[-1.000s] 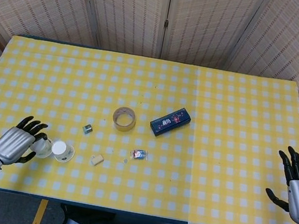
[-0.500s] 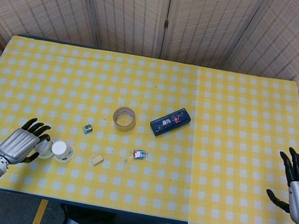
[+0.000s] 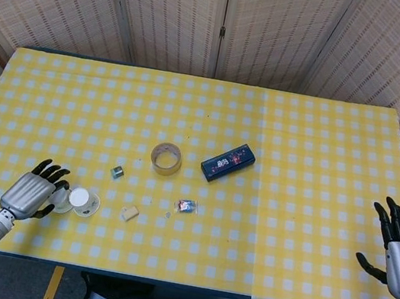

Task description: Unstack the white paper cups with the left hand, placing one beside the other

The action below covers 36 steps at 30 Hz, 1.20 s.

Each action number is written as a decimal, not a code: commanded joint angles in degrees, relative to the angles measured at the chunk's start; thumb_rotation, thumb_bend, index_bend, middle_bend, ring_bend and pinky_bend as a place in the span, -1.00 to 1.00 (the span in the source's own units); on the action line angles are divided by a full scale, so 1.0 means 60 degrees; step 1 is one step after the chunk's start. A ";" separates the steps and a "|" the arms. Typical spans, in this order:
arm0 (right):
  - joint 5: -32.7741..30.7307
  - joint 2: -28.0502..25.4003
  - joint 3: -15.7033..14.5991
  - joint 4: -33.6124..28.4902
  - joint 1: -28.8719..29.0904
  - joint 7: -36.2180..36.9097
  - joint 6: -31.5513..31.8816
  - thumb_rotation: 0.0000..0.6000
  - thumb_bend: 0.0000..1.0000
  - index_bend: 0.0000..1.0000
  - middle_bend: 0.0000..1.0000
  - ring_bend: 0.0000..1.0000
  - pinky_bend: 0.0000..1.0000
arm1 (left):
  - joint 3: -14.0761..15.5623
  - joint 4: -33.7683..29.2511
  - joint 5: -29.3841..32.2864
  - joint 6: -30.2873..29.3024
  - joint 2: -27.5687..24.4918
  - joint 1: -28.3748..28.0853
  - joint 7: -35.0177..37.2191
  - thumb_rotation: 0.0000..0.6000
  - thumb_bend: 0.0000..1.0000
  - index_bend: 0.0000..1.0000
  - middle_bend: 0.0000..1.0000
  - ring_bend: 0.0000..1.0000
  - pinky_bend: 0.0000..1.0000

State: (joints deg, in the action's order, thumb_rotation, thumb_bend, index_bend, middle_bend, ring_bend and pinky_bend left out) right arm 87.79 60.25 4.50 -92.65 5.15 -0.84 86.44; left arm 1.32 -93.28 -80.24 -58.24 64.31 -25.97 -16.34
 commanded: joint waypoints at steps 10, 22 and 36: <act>-0.0024 -0.0015 0.0008 -0.0051 0.0007 -0.0063 -0.0014 1.00 -0.60 -1.00 -1.00 -0.86 -1.00 | 0.0008 0.0065 0.0028 -0.0046 0.0069 0.0011 -0.0017 1.00 -0.17 -0.39 -0.66 -0.75 -0.96; -0.0133 -0.0101 0.0019 -0.0103 0.0025 -0.0057 -0.0127 1.00 -0.60 -1.00 -1.00 -0.86 -1.00 | -0.0413 -0.0557 0.0141 -0.0968 -0.0523 0.0306 0.0736 1.00 -0.17 -0.60 -0.66 -0.77 -0.96; 0.0175 -0.0218 -0.0222 0.0095 0.0356 0.1358 -0.0867 1.00 -0.60 -1.00 -1.00 -0.86 -1.00 | -0.0786 -0.0685 0.0809 -0.3868 -0.0509 0.2006 0.0780 1.00 -0.16 -0.73 -0.74 -0.85 -0.98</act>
State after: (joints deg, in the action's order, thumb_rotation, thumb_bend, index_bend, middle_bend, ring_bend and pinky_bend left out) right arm 88.11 58.75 3.49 -92.47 7.04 6.50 81.32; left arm -3.62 -97.40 -75.23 -78.80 60.47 -15.93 -10.70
